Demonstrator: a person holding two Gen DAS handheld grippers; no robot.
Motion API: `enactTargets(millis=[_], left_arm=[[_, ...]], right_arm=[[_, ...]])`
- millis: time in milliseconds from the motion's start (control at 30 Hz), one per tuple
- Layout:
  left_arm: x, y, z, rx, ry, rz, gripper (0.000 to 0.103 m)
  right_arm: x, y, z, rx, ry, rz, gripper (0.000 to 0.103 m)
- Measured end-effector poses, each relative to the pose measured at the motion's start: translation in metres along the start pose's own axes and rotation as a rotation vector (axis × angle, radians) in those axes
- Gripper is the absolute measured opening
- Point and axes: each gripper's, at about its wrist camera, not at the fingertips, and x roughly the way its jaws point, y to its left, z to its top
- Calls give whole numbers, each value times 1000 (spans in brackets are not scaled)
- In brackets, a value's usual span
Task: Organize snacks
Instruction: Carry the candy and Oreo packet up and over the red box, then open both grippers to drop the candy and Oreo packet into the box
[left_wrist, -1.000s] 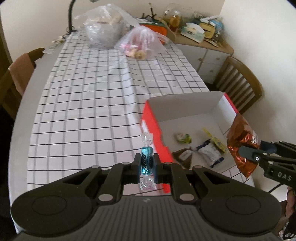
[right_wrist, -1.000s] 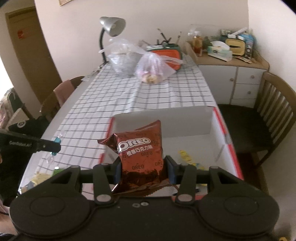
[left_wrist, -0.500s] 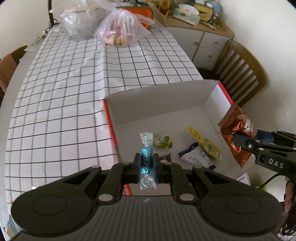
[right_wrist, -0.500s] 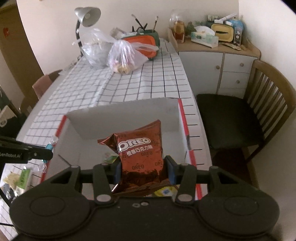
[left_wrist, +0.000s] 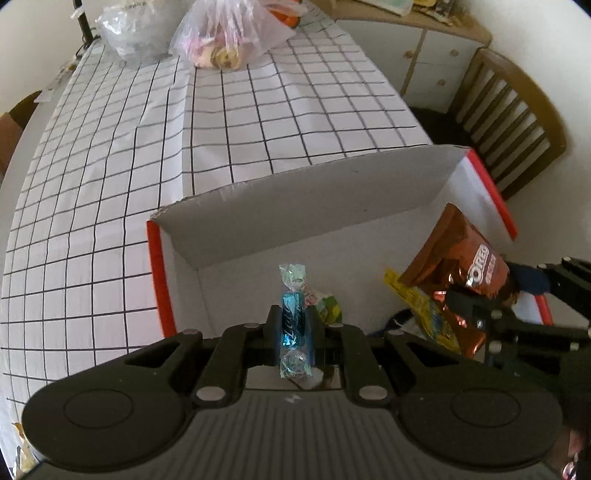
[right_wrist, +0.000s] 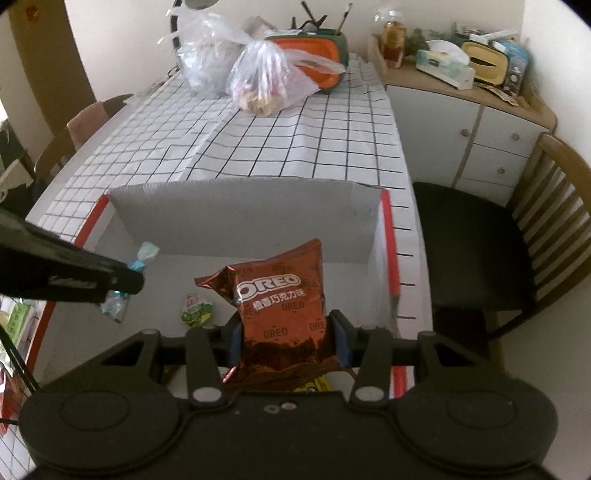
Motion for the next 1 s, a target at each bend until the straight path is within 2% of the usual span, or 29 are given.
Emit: enactTargets(millis=[233, 500, 800, 1000], left_arm=[[30, -4, 10, -11, 93, 13, 12], [51, -4, 12, -24, 150, 20, 12], [55, -8, 11, -35, 178, 5, 13], [44, -5, 5, -51, 159, -12, 13]], right_arm=[[21, 3, 0, -18, 48, 6, 46], [29, 9, -4, -33, 79, 7, 46], [29, 11, -7, -33, 90, 13, 48], [18, 11, -10, -15, 65, 24, 57]])
